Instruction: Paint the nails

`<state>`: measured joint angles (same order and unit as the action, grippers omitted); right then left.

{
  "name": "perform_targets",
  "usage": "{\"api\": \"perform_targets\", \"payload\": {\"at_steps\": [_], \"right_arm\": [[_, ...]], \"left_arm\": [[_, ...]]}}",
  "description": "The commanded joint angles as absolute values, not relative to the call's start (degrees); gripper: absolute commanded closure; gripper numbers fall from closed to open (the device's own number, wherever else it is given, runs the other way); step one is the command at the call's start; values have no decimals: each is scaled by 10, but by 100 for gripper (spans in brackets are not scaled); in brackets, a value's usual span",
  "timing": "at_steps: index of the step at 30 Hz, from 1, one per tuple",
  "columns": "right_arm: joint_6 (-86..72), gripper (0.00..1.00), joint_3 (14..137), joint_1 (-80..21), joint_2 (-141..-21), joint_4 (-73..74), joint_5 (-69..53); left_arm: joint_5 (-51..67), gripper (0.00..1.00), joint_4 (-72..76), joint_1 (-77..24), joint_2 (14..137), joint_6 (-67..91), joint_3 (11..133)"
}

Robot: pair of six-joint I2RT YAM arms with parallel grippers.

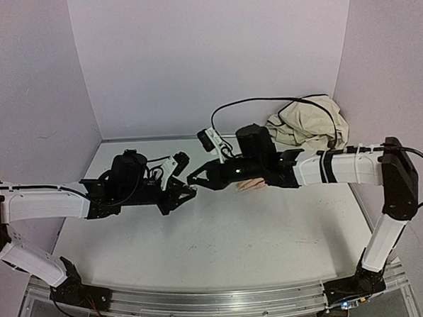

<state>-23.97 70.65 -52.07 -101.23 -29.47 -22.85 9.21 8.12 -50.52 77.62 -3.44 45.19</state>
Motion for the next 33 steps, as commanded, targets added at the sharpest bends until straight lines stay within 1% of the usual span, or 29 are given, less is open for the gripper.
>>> {"api": "perform_targets", "payload": {"at_steps": [1, 2, 4, 7, 9, 10, 11, 12, 15, 18, 19, 22, 24, 26, 33], "right_arm": [[-117, 100, 659, -497, -962, -434, -720], [-113, 100, 654, -496, -960, -432, -748], [-76, 100, 652, -496, -959, -386, -752], [-49, 100, 645, -493, -953, -355, -709], [-56, 100, 642, -494, -944, -348, -640], [-57, 95, 643, -493, -937, -341, -600], [-59, 85, 643, -493, -929, -333, -558], [-66, 73, 642, -491, -919, -329, -516], [-85, 49, 646, -487, -899, -304, -389], [-102, 29, 652, -484, -886, -271, -304], [-111, 26, 654, -484, -883, -262, -282], [-152, 22, 658, -484, -876, -245, -220], [-196, 20, 660, -484, -880, -240, -178], [-242, 20, 667, -484, -895, -240, -165], [-297, 30, 722, -511, -949, -239, -139]], "left_arm": [[492, 100, 134, -512, 740, -85, 468], [534, 100, 134, -511, 744, -83, 474], [576, 100, 134, -508, 758, -69, 491], [561, 100, 134, -506, 772, -55, 506], [517, 100, 134, -506, 780, -41, 515], [486, 100, 134, -506, 782, -34, 518], [447, 100, 134, -506, 784, -30, 518], [405, 100, 134, -507, 784, -28, 517], [281, 100, 134, -507, 786, -29, 510], [205, 100, 133, -507, 781, -43, 501], [179, 100, 133, -507, 779, -45, 498], [102, 100, 132, -508, 772, -53, 488], [63, 100, 131, -508, 773, -63, 484], [43, 100, 127, -508, 777, -75, 482], [-18, 100, 116, -508, 785, -91, 481]]}}
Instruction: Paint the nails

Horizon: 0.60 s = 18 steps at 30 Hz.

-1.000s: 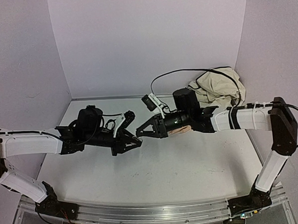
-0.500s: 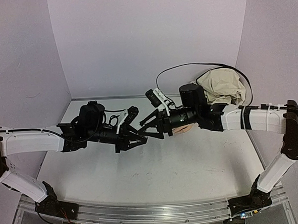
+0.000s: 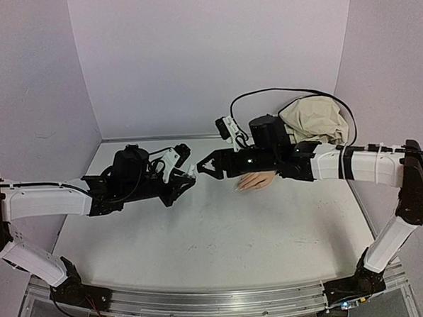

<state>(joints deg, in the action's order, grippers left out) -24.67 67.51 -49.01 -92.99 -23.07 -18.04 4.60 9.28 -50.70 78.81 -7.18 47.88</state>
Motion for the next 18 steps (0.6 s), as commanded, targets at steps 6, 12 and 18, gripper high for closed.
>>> {"api": "perform_targets", "payload": {"at_steps": [6, 12, 18], "right_arm": [[-332, 39, 754, -524, -990, -238, -118], [-338, 45, 784, -535, -1018, -238, -108], [-342, 66, 798, -540, -1033, -238, -101]], "left_arm": [[-33, 100, 110, -511, 788, -91, 477], [-31, 100, 109, -515, 788, -89, 469], [-31, 100, 106, -519, 783, -92, 464]]}}
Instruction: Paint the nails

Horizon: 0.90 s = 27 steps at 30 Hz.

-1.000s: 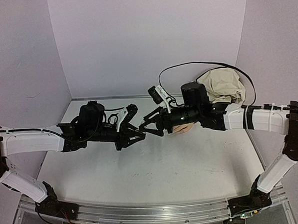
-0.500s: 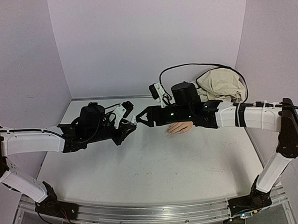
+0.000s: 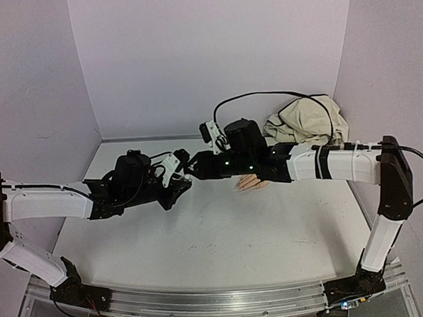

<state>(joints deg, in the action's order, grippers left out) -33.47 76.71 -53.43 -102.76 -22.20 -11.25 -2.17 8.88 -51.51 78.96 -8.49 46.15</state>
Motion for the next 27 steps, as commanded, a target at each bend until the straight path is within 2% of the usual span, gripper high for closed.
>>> {"api": "perform_targets", "payload": {"at_steps": [1, 12, 16, 19, 22, 25, 26, 27], "right_arm": [[-345, 69, 797, -540, -1033, -238, -101], [-335, 72, 754, -540, -1013, -261, -118], [-304, 84, 726, -539, -987, -269, -119], [-272, 98, 707, -530, -966, -278, -153], [-218, 100, 675, -508, -947, -322, -277], [-82, 100, 627, -498, -936, -371, -582], [-68, 100, 624, -497, -937, -370, -664], [-56, 100, 628, -497, -939, -359, -694]], "left_arm": [[-32, 100, 106, -519, 782, -92, 464], [-19, 100, 95, -520, 790, -72, 486], [8, 100, 93, -521, 789, -53, 495], [63, 100, 93, -521, 788, -44, 500], [161, 100, 93, -520, 788, -48, 505], [350, 100, 94, -520, 781, -77, 507], [421, 100, 94, -520, 779, -88, 508], [474, 100, 94, -520, 777, -93, 510]]}}
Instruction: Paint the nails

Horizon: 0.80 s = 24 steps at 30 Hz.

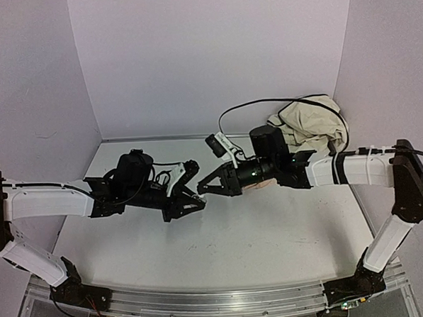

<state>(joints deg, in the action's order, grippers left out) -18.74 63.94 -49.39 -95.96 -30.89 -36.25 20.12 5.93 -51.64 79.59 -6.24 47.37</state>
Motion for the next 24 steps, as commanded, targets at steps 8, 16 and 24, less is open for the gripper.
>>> {"api": "perform_targets", "payload": {"at_steps": [8, 16, 24], "right_arm": [[-20, 87, 647, -497, -919, -276, -550], [-123, 25, 668, -493, -889, -242, -259], [-280, 24, 689, -496, -913, -253, -198]], "left_arm": [[369, 100, 95, -521, 777, -65, 516], [95, 100, 94, -520, 772, -69, 499], [-24, 100, 94, -520, 774, -78, 489]]}}
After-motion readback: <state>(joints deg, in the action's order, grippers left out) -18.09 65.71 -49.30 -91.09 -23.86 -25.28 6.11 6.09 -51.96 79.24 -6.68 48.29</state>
